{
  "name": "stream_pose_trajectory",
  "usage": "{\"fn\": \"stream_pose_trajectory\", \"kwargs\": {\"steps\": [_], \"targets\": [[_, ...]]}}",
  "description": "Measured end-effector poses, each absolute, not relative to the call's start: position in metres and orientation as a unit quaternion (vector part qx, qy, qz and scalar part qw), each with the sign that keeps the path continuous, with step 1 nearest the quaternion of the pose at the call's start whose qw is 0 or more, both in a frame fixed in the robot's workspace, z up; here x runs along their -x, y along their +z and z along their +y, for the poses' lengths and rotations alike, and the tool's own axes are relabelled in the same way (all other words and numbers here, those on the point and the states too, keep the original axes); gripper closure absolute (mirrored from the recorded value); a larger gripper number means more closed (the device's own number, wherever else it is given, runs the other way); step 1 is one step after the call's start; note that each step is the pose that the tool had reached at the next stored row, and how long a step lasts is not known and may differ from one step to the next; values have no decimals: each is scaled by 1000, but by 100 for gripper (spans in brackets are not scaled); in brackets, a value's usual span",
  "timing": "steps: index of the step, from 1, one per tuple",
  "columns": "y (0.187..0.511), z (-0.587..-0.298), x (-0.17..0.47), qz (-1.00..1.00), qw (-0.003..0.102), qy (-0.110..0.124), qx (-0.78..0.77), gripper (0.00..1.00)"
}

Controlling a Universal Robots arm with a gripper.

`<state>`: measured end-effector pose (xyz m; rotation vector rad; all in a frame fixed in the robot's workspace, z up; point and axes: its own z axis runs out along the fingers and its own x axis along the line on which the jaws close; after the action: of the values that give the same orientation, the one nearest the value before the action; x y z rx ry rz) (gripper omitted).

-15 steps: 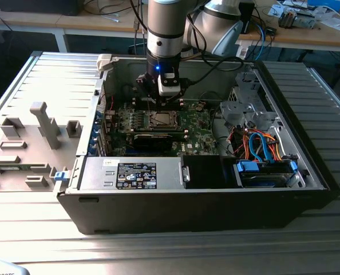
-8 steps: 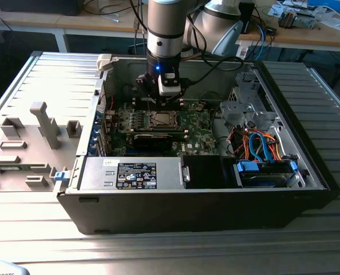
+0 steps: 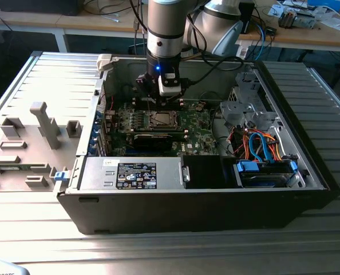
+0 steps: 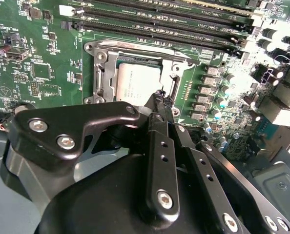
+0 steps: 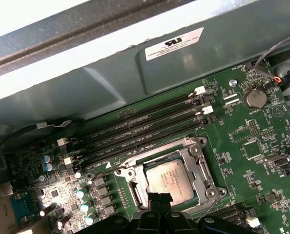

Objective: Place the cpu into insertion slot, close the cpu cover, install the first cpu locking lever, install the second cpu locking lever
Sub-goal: 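Install the first cpu locking lever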

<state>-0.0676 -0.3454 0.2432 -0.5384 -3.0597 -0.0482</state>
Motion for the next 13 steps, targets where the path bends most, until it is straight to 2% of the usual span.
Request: {"fn": "stream_pose_trajectory", "kwargs": {"steps": [13], "targets": [[243, -345, 67, -987, 18, -15, 157, 89]]}}
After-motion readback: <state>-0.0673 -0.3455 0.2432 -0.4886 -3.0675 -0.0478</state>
